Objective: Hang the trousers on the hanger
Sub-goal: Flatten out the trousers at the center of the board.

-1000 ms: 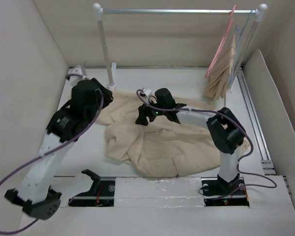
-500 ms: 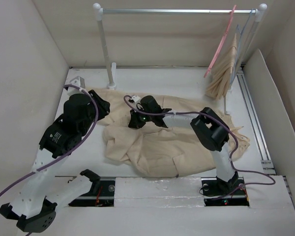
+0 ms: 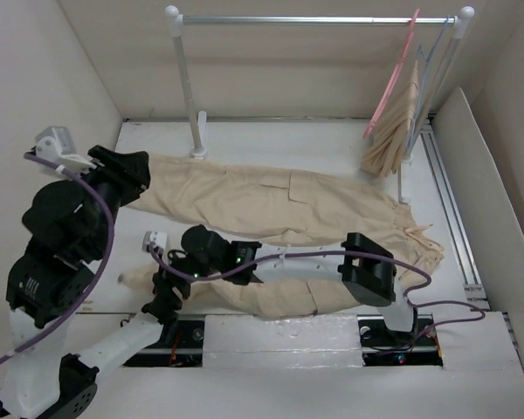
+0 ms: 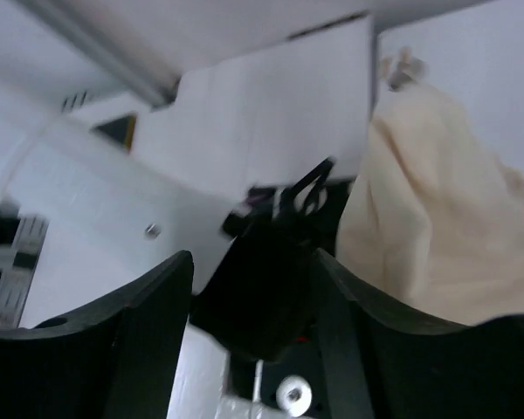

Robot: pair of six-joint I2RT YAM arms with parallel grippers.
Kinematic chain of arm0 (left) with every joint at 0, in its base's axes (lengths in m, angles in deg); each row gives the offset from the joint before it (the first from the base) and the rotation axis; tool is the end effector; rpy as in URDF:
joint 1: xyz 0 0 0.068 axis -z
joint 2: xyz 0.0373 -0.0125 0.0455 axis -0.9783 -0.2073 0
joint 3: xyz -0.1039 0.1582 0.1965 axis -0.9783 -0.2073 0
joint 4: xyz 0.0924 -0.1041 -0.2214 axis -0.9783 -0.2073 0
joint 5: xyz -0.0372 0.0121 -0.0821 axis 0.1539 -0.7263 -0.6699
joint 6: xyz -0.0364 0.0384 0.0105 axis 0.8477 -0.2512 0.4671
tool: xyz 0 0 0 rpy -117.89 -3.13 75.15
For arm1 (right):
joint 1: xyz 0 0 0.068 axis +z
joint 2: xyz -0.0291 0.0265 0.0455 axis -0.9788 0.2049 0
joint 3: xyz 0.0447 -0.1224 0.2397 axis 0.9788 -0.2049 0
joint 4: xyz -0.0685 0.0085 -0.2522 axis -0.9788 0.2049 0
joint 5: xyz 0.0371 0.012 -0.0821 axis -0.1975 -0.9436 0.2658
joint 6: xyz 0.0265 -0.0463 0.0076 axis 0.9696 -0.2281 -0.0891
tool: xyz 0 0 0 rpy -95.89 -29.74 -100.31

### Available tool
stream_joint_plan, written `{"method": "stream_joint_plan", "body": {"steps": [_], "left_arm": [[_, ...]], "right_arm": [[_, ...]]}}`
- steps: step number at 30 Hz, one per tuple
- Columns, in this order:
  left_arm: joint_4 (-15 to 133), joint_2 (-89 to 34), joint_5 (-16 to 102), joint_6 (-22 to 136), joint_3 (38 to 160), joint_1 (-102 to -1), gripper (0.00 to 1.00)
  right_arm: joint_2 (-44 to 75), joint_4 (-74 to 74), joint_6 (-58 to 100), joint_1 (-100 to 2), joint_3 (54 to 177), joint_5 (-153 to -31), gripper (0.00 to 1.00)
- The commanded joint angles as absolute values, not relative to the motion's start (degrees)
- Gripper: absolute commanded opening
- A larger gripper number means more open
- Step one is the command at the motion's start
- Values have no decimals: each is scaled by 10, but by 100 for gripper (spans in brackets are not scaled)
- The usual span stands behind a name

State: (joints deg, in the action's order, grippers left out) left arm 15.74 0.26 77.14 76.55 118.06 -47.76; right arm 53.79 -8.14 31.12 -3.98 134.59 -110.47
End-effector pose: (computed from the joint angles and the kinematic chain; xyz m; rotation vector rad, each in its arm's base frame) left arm 0.0824 -0.0299 0.5244 -0.3719 1.5154 -0.4955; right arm 0.1207 0.4831 0.2683 -1.3193 1.6625 1.4496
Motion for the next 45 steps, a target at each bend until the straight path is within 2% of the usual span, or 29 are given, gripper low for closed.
{"method": "stream_joint_plan", "body": {"steps": [1, 4, 8, 9, 11, 12, 14, 15, 16, 18, 19, 20, 22, 23, 27, 29, 37, 43, 45], "left_arm": [[157, 9, 827, 741, 1198, -477, 37], [149, 18, 841, 752, 1168, -477, 39], [141, 34, 830, 782, 1090, -477, 41], [139, 34, 820, 790, 1069, -477, 42], [134, 24, 777, 816, 1003, -477, 44], [127, 18, 762, 826, 978, -477, 46], [129, -1, 725, 870, 900, -477, 47], [139, -6, 710, 882, 876, -482, 47], [141, -9, 685, 897, 839, -494, 47], [148, -2, 656, 929, 812, -511, 50], [148, 13, 624, 937, 795, -531, 54], [143, 24, 611, 945, 790, -537, 60], [121, 51, 589, 968, 779, -537, 64], [108, 55, 581, 972, 776, -537, 69], [66, 70, 538, 976, 733, -537, 74], [82, 63, 514, 979, 703, -529, 79], [182, -30, 498, 992, 630, -512, 78], [257, -121, 478, 977, 600, -512, 65], [282, -144, 465, 967, 591, -512, 36]], "right_arm": [[509, -108, 355, -42, 1300, -1157, 63], [421, -39, 309, -53, 1253, -1103, 74], [312, 97, 252, -86, 1193, -1004, 72], [293, 111, 249, -93, 1179, -996, 56], [229, 134, 236, -105, 1134, -972, 33], [207, 137, 234, -111, 1121, -963, 14], [155, 149, 227, -111, 1080, -927, 12], [142, 151, 226, -111, 1066, -923, 16], [132, 147, 225, -111, 1054, -929, 34], [122, 148, 207, -111, 1028, -951, 59], [121, 177, 205, -106, 1025, -945, 62], [107, 187, 199, -106, 1022, -929, 63], [78, 191, 196, -99, 990, -921, 64], [58, 187, 197, -99, 975, -912, 64], [-47, 164, 197, -114, 905, -906, 78], [-52, 151, 191, -143, 876, -934, 80], [3, 156, 151, -161, 905, -977, 82], [26, 152, 120, -188, 922, -981, 83], [26, 151, 117, -195, 925, -982, 83]]}}
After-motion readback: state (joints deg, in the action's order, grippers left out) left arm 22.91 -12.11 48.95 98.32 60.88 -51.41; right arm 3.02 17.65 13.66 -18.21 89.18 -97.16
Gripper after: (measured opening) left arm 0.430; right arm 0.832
